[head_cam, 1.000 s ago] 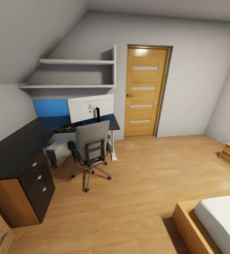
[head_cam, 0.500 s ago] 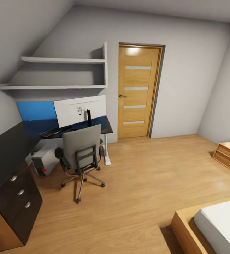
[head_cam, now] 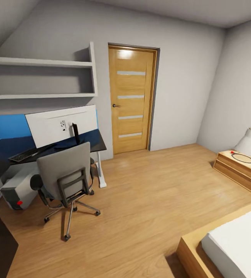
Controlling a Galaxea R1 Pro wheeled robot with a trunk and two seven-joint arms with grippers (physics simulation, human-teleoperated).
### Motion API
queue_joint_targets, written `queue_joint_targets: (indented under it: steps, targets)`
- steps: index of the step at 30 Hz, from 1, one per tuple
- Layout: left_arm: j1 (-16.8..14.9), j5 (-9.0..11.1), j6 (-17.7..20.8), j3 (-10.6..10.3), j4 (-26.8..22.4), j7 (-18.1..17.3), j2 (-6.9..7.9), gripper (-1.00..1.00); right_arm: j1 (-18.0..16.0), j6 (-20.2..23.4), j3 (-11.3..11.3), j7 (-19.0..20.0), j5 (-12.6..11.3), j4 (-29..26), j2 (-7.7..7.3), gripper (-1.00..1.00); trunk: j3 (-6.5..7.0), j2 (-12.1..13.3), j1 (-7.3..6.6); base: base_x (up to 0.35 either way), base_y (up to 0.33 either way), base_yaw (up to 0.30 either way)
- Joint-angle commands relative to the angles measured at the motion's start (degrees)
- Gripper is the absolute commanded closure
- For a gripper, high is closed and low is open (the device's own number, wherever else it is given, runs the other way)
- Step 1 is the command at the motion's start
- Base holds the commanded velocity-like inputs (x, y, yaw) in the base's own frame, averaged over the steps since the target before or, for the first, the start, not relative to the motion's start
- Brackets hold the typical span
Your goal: In the bedroom, organize the workspace by keeping the computer under the desk, ensuring the monitor is on the desk, placing the keyboard on the desk next to the monitor, placing the mouse on the desk next to the keyboard, moving the folder from the swivel chair onto the desk next to the mouse, stacking the notebook on top of the folder with the pen on top of the notebook, and positioning the swivel chair next to the desk.
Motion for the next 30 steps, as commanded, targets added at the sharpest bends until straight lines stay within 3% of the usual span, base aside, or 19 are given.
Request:
queue_joint_targets:
  steps: [1, 10, 30]
  targets:
    - [0.04, 0.30, -0.05, -0.05, -0.11, 0.03, 0.01, -1.00, -0.03, -0.14, 0.02, -0.13, -0.02, 0.02, 0.01, -1.00, -0.12, -0.03, 0.04, 0.322, 0.000, -0.164]
    - [0.04, 0.30, -0.16, 0.02, -0.11, 0.03, 0.09, -1.00, -0.03, -0.12, 0.02, -0.15, -0.02, 0.02, 0.02, -1.00, -0.73, -0.03, 0.04, 0.322, 0.000, -0.043]
    - [0.04, 0.30, -0.13, 0.04, -0.02, 0.03, -0.07, -1.00, -0.03, -0.15, 0.01, -0.32, -0.01, 0.39, -0.06, -1.00, -0.79, -0.03, 0.04, 0.322, 0.000, -0.001]
